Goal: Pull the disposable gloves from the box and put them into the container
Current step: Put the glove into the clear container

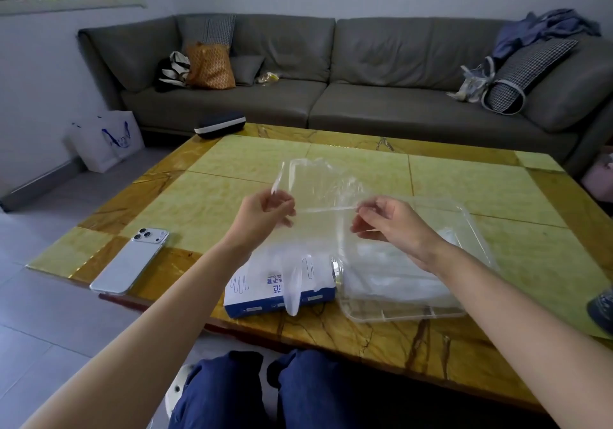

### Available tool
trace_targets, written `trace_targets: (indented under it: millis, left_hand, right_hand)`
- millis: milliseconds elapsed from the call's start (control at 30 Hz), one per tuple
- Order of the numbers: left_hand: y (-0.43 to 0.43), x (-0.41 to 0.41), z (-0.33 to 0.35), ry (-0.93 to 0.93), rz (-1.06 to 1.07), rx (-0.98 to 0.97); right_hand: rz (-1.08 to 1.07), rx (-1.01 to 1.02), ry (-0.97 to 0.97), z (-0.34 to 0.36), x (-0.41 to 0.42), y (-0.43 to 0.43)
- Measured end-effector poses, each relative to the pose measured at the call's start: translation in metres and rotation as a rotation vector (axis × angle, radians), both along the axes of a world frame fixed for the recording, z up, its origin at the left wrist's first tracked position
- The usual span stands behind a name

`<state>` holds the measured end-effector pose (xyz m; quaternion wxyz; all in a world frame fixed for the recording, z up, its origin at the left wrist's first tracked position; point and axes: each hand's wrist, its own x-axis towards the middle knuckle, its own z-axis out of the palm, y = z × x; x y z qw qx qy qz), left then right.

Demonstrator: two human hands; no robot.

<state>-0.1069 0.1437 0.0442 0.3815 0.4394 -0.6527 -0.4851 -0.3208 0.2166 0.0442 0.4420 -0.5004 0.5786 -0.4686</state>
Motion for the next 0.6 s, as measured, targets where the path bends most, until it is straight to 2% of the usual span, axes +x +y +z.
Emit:
trace_targets:
  millis: [100, 200, 267, 400, 533, 600]
  left_hand:
    - [0.002, -0.005, -0.005, 0.002, -0.006, 0.017]
    - [0.003, -0.012, -0.01, 0.007, -0.008, 0.029]
    - [0.006, -0.014, -0.014, 0.018, -0.007, 0.048]
    - [0.011, -0.009, -0.027, -0.007, 0.015, 0.096]
    - [0.003, 0.003, -0.037, -0.154, 0.059, 0.17]
    - [-0.005, 0.003, -0.034, -0.248, 0.124, 0.106]
  right_hand:
    - [0.071, 0.078, -0.068, 0.0, -0.004, 0.004]
    - [0.163, 0.151, -0.021, -0.013, 0.004, 0.009]
    - [0.054, 0.115, -0.005, -0.028, 0.011, 0.01]
    - [-0.228, 0.043, -0.096, -0.028, 0.006, 0.001]
    - [-0.314, 0.028, 0.128, -0.01, -0.013, -0.006]
    - [-0.302, 0.016, 0.234, -0.002, -0.018, -0.003]
